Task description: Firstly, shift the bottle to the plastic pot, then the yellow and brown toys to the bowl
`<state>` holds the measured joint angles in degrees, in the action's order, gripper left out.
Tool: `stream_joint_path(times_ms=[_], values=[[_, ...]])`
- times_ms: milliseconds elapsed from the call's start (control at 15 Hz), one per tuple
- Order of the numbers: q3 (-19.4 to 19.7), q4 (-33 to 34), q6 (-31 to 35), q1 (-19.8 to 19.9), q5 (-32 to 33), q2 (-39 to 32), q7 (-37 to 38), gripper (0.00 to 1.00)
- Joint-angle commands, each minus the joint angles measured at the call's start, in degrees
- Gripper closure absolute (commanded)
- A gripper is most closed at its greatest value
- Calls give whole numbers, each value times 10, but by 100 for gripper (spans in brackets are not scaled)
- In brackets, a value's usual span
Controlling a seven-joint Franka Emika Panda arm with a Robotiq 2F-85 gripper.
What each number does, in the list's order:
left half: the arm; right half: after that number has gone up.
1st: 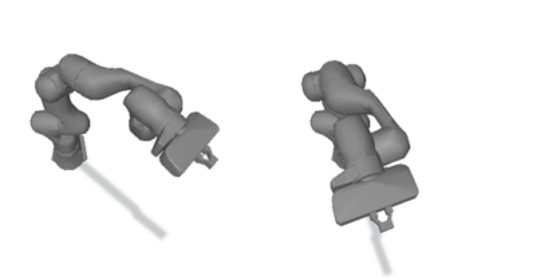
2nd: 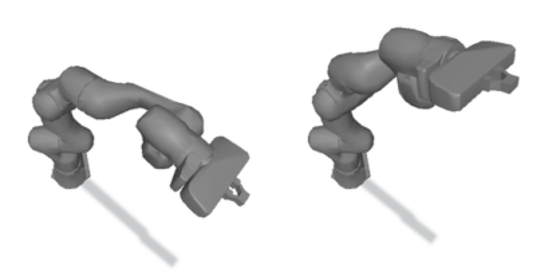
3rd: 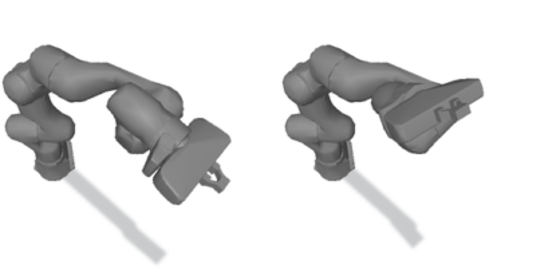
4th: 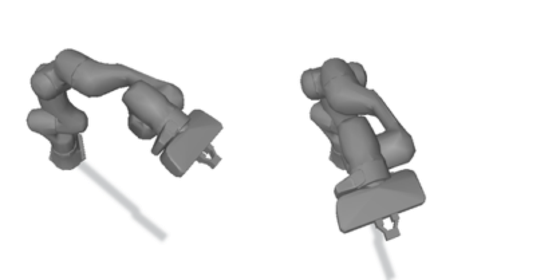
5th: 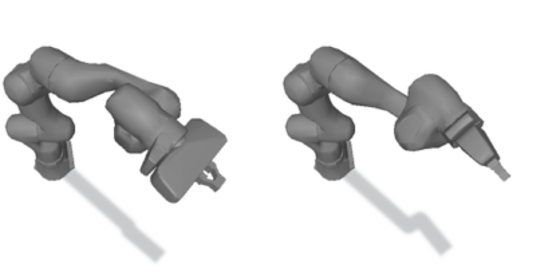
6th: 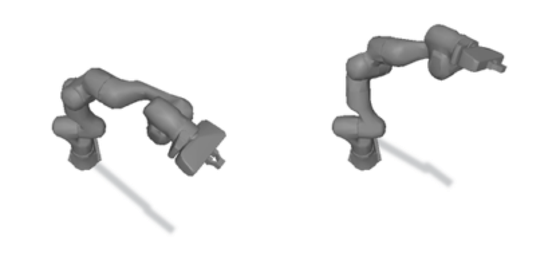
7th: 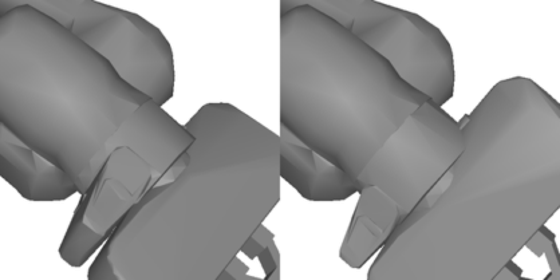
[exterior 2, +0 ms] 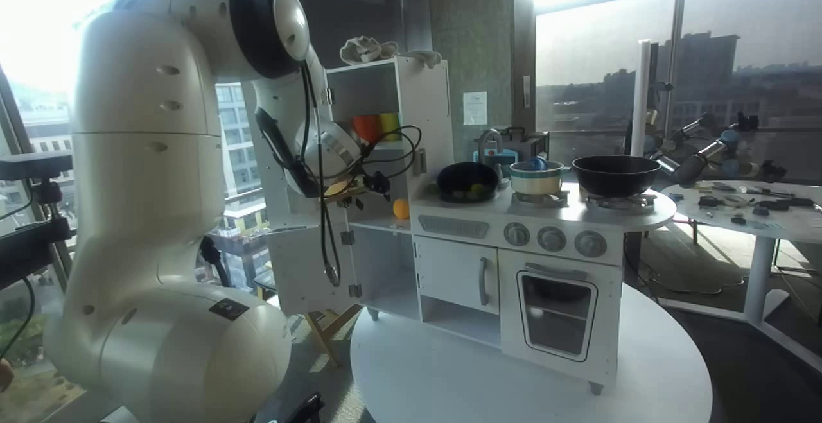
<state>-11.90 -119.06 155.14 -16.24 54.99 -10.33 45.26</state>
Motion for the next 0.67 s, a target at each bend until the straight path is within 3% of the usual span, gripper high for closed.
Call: stream_joint_path(times_ms=[0,267,600], values=[[33,62,71,2,102,-45,72,0],[77,111,145,1,221,-87,190,0],[96,151,195,7,260,-134,254,0]])
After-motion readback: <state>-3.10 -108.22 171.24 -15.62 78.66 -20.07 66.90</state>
